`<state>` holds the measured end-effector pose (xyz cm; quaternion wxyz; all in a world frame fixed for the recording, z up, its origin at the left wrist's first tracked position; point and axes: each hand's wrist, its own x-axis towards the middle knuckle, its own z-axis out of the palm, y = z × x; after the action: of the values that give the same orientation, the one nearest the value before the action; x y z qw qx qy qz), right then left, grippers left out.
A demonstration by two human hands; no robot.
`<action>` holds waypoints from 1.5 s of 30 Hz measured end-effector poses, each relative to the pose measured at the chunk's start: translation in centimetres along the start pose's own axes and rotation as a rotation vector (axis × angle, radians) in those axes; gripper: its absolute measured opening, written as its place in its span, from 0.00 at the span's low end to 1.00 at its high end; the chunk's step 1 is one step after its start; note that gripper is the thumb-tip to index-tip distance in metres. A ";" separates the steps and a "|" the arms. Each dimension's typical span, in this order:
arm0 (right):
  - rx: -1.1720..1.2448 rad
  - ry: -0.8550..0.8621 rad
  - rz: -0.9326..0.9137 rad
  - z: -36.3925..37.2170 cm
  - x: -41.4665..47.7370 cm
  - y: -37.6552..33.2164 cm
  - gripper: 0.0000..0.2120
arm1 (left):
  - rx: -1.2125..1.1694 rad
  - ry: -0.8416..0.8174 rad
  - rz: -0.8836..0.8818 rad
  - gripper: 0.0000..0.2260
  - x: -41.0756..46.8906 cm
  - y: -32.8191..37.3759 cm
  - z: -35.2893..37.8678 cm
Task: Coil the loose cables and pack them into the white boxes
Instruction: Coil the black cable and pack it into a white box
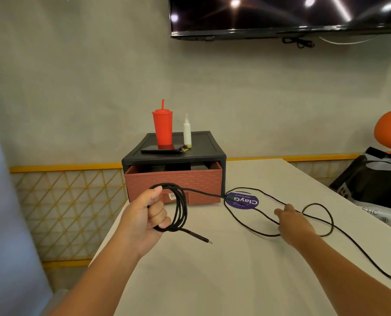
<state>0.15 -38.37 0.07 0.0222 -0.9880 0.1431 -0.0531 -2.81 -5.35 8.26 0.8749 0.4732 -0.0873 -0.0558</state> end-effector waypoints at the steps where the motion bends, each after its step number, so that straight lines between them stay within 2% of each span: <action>1: 0.051 -0.021 -0.023 -0.8 -0.3 -0.9 0.24 | -0.011 -0.006 -0.009 0.15 0.0 -0.2 0.0; 2: 0.131 -0.030 -0.076 -1.6 -0.5 -2.0 0.27 | -0.020 -0.011 -0.017 0.15 0.0 -0.4 0.1; 4: 0.468 -0.078 -0.225 -4.0 -1.8 -4.8 0.28 | -0.030 -0.017 -0.037 0.17 0.1 -0.9 0.6; 6: 0.888 -0.166 -0.378 -6.6 -3.8 -8.2 0.26 | -0.036 -0.021 -0.061 0.19 -0.1 -1.3 1.2; 8: 1.089 -0.212 -0.526 -8.6 -5.8 -11.1 0.22 | -0.051 -0.042 -0.084 0.17 -0.5 -1.7 2.0; 11: 1.037 -0.101 -0.702 -9.3 -7.5 -13.9 0.19 | -0.097 -0.072 -0.103 0.16 -1.2 -2.0 3.0; 16: 1.125 0.053 -0.686 -8.2 -8.3 -14.9 0.16 | -0.167 -0.108 -0.123 0.16 -2.0 -2.4 3.7; 19: 1.143 0.075 -0.675 -8.3 -8.1 -14.6 0.14 | -0.060 -0.158 -0.108 0.15 -2.2 -2.2 3.7; 23: 1.109 0.120 -0.679 -8.5 -7.9 -14.3 0.09 | 0.120 -0.196 -0.120 0.09 -2.2 -1.9 3.4; 30: 1.162 0.190 -0.575 -8.6 -7.9 -14.7 0.27 | 0.126 -0.140 -0.100 0.10 -2.5 -2.2 3.9; 33: 1.240 0.120 -0.601 -8.2 -7.2 -14.0 0.37 | 0.063 -0.100 -0.088 0.10 -2.5 -2.4 4.0; 34: 1.267 0.094 -0.599 -7.9 -6.9 -13.6 0.35 | 0.016 -0.090 -0.084 0.10 -2.5 -2.3 4.0; 36: 1.259 0.107 -0.559 -6.7 -6.6 -12.9 0.25 | -0.100 -0.063 -0.075 0.11 -2.1 -2.0 3.7; 38: 1.230 0.131 -0.516 -5.1 -6.8 -12.4 0.20 | -0.216 -0.015 -0.071 0.14 -1.6 -1.8 3.4; 40: 1.155 0.118 -0.493 -3.4 -7.5 -12.4 0.17 | -0.320 0.026 -0.052 0.15 -1.0 -1.7 3.1; 42: 0.887 0.110 -0.496 -2.5 -8.7 -12.7 0.13 | -0.376 0.039 -0.022 0.15 -0.6 -1.7 2.8; 45: 0.519 0.108 -0.552 -2.0 -10.3 -13.0 0.19 | -0.381 0.033 0.033 0.14 -0.3 -1.4 2.1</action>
<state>-6.23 -23.07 1.85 0.2487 -0.9467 -0.1456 -0.1438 -3.56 -7.80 8.17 0.9507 0.2986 -0.0685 -0.0492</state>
